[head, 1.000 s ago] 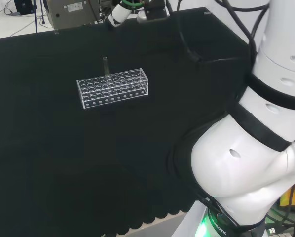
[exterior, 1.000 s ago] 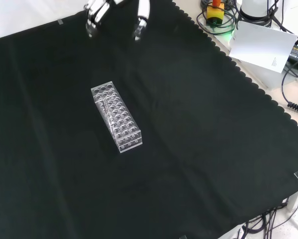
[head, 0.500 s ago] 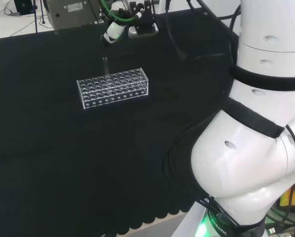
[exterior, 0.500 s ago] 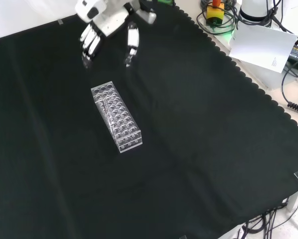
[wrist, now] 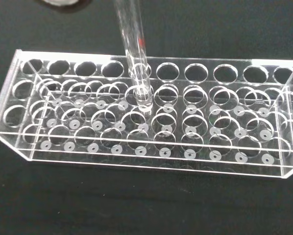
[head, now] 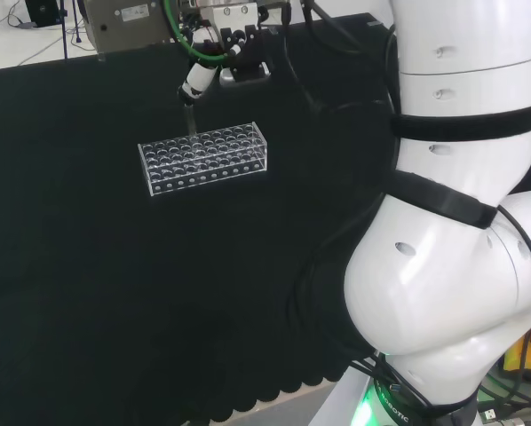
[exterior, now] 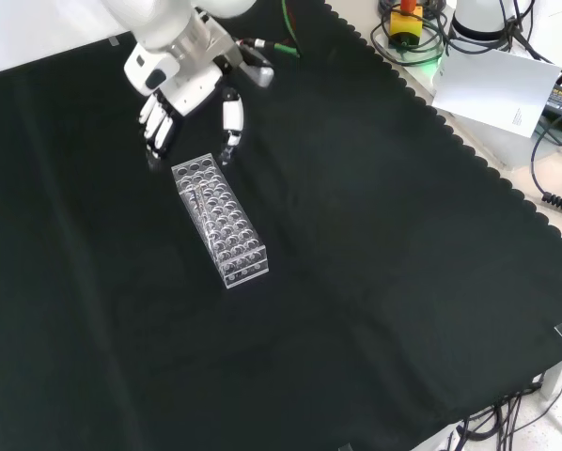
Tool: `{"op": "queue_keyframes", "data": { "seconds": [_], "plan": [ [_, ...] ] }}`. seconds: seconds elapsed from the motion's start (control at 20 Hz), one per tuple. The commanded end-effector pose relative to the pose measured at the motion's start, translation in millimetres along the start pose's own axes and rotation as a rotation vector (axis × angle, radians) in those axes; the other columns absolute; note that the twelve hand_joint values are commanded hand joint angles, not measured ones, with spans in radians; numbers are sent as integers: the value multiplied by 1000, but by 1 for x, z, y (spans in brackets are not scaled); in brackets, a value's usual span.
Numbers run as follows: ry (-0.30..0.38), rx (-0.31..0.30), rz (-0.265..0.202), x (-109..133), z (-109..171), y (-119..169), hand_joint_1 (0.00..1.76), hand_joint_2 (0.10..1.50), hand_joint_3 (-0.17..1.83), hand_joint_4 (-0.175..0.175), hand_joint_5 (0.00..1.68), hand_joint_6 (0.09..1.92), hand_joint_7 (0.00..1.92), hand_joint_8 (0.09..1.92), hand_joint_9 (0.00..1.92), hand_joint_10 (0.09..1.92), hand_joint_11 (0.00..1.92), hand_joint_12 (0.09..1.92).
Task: Pick up the test tube.
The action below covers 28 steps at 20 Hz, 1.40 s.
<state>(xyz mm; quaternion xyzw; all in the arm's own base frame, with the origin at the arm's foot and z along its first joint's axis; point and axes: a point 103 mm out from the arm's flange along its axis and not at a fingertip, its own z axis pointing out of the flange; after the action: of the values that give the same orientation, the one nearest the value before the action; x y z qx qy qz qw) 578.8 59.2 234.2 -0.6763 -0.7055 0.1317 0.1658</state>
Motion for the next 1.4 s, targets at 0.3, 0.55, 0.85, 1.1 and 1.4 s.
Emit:
{"op": "queue_keyframes", "data": {
  "seconds": [0.3, 0.55, 0.85, 1.1, 1.4],
  "plan": [
    [-49, 45, 9, -3, 27, 42, 818, 708, 470, -112, 470, 87, 453, 872, 509, 869, 324, 1494],
    [-45, 36, 2, -1, 32, 49, 859, 683, 521, -118, 512, 87, 581, 852, 588, 831, 380, 1463],
    [-42, 7, -7, 2, 35, 47, 921, 644, 591, -133, 577, 155, 810, 828, 749, 753, 480, 1409],
    [-56, -2, -13, 11, 37, 46, 970, 615, 652, -148, 636, 500, 983, 801, 892, 667, 556, 1370],
    [-56, -5, -27, 25, 40, 51, 1008, 601, 690, -173, 727, 672, 1080, 808, 993, 650, 618, 1343]
  ]
}}
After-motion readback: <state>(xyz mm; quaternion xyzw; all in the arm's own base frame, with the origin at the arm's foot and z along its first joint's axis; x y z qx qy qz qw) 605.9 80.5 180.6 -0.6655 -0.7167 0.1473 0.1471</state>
